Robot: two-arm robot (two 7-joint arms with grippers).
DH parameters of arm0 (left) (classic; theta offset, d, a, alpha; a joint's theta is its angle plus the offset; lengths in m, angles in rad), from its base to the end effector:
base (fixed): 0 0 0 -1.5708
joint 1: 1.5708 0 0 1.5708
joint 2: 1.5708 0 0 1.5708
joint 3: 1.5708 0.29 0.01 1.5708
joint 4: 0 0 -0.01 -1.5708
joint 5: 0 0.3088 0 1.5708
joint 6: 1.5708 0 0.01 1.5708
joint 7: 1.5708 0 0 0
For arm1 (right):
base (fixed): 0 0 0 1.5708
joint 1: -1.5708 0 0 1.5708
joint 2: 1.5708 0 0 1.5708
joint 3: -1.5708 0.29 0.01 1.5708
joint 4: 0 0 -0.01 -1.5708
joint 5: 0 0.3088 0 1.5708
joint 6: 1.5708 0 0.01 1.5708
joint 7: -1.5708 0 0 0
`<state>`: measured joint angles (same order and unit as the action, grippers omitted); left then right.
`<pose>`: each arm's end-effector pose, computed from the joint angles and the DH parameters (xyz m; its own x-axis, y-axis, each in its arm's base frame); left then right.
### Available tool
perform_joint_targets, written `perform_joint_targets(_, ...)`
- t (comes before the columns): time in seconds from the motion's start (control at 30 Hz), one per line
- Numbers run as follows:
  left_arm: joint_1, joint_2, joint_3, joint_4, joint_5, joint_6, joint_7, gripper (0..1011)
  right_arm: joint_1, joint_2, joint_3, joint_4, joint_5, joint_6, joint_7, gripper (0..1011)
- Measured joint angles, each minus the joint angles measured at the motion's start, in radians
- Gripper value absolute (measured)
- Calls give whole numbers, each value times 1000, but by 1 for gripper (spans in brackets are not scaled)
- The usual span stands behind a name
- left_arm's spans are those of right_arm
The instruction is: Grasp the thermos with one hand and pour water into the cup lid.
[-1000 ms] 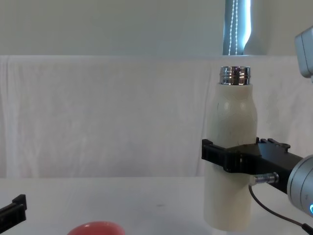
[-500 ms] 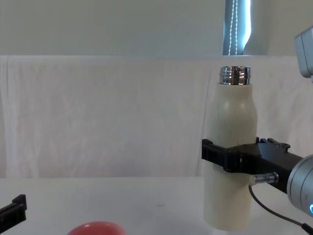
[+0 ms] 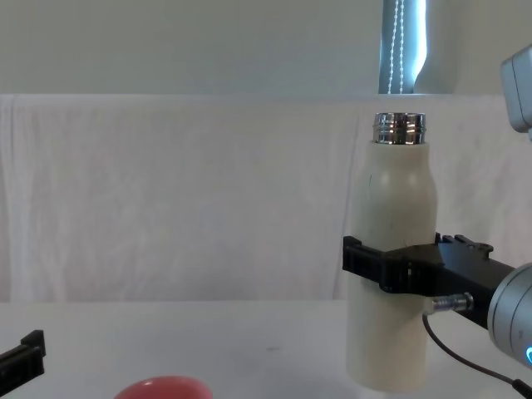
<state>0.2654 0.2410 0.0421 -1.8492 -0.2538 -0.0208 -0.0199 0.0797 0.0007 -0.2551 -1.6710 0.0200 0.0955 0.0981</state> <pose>0.2530 0.0376 -0.2852 0.1245 0.9917 -0.0326 -0.9921 0.1240 -0.0177 0.3380 0.0827 -0.2429 0.3481 -0.9374 0.0091 0.9341 0.3477 0.0810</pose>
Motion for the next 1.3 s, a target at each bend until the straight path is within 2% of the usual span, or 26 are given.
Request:
perform_joint_targets(0.27,0,0,0,0,0,0,0,1001,-3,15,-4,-10,-10,0,8,950)
perform_joint_targets(0.43,0,0,0,0,0,0,0,1001,-10,42,-22,-32,-49,0,12,950)
perform_joint_targets(0.6,0,0,0,0,0,0,0,1001,-28,77,-46,-60,-111,-16,14,950)
perform_joint_targets(0.83,0,0,0,0,0,0,0,1001,-48,109,-73,-79,-199,-48,6,950)
perform_joint_targets(1.3,0,0,0,0,0,0,0,1001,-50,160,-126,-77,-380,-86,-3,950)
